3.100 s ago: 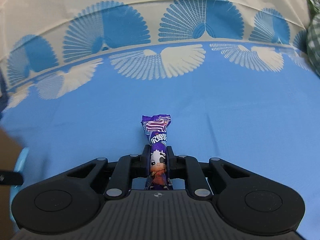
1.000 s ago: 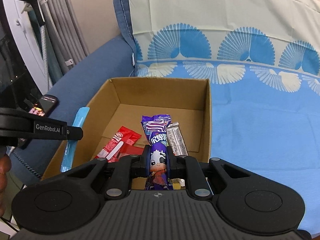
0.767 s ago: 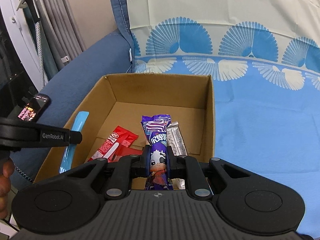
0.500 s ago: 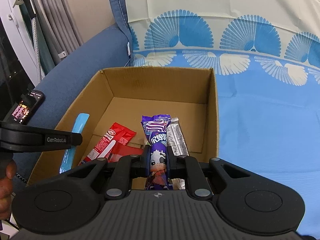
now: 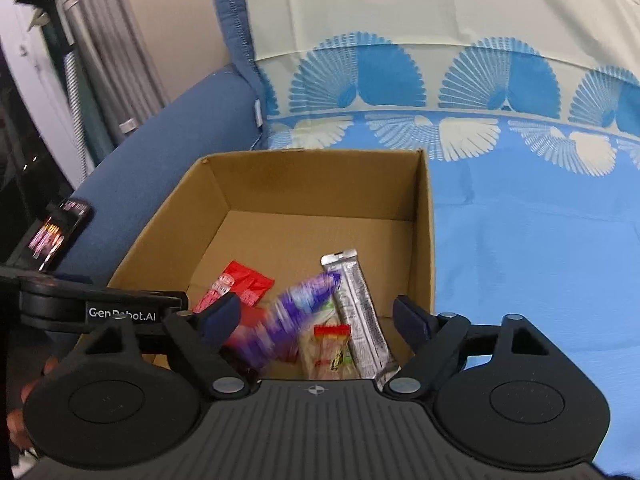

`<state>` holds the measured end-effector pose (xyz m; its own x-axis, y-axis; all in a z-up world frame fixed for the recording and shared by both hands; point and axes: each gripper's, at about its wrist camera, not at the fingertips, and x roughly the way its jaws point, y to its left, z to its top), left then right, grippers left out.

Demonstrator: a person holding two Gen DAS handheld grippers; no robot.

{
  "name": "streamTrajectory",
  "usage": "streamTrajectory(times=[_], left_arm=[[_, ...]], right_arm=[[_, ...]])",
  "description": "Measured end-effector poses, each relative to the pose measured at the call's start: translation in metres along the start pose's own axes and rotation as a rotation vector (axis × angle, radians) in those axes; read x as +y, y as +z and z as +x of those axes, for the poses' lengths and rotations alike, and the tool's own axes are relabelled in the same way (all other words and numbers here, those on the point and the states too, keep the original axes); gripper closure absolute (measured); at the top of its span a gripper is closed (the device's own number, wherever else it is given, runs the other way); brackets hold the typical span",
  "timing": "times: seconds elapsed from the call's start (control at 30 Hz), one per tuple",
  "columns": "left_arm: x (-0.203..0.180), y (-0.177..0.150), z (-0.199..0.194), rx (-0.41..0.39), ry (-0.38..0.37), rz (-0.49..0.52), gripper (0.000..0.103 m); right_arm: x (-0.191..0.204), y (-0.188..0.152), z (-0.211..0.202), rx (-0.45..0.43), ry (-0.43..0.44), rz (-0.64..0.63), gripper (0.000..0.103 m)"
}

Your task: Organize snacks

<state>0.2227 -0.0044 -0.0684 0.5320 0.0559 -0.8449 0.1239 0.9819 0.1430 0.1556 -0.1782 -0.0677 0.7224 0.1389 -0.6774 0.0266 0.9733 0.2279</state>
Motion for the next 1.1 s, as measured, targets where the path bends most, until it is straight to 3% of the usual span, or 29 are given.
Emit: streamTrajectory(times=[0.33, 0.57, 0.7, 0.9, 1.1], left_arm=[[0.003, -0.052, -0.073, -0.108, 0.011, -0.019, 0.000], [-0.002, -0.088, -0.112, -0.120, 0.021, 0.016, 0.000], [-0.001, -0.104, -0.125, -0.108, 0.017, -0.016, 0.000], [-0.005, -0.123, -0.148, -0.149, 0.081, -0.011, 0.000], [-0.003, -0.142, -0.165, -0.176, 0.067, -0.044, 0.000]], right_arm=[[0.015, -0.041, -0.066, -0.047, -0.022, -0.009, 0.001], [0.026, -0.068, -0.112, -0.103, -0.070, -0.030, 0.001], [0.029, -0.077, -0.129, -0.125, -0.085, -0.050, 0.001], [0.035, -0.089, -0.151, -0.151, -0.096, -0.085, 0.000], [0.038, -0.104, -0.172, -0.187, -0.083, -0.116, 0.000]])
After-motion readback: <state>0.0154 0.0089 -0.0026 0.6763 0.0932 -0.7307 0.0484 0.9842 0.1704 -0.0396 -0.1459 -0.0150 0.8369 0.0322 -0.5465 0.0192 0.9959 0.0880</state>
